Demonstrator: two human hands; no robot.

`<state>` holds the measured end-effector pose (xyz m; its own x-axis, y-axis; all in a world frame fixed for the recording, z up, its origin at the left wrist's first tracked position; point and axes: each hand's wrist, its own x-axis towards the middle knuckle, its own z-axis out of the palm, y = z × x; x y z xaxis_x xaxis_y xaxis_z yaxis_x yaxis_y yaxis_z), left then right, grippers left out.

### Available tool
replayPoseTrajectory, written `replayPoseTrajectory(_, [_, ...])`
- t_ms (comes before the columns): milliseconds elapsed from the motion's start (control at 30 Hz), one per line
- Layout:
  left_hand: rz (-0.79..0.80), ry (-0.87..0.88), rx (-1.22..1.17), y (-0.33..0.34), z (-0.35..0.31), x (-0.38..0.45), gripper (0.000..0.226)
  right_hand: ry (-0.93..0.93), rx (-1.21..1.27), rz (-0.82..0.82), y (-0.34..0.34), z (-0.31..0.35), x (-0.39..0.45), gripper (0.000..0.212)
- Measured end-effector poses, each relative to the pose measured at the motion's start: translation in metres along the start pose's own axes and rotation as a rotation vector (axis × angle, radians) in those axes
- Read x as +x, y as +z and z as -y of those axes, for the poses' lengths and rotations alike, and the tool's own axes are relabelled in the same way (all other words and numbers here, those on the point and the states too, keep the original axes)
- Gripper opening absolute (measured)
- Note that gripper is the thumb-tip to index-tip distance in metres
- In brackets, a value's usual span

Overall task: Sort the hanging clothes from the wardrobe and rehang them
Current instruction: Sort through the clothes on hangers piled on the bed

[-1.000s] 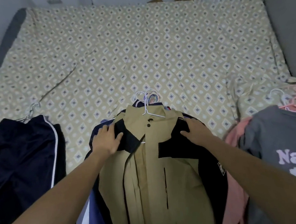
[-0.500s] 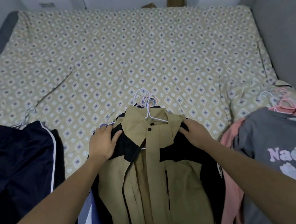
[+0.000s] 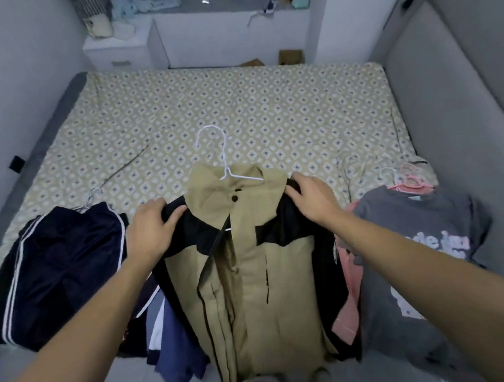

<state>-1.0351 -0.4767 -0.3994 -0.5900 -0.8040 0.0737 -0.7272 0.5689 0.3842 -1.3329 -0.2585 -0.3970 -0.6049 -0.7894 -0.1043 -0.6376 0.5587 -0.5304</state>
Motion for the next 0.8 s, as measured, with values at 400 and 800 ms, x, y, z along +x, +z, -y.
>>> replayPoseTrajectory(400, [-0.180, -0.104, 0.072, -0.103, -0.028, -0.208, 0.063, -0.237, 0.014, -0.027, -0.042, 0.042, -0.152, 0.023])
replayPoseTrajectory(800, [-0.099, 0.028, 0.109, -0.121, 0.047, -0.337, 0.069, -0.124, -0.102, -0.110, 0.010, 0.083, -0.350, 0.023])
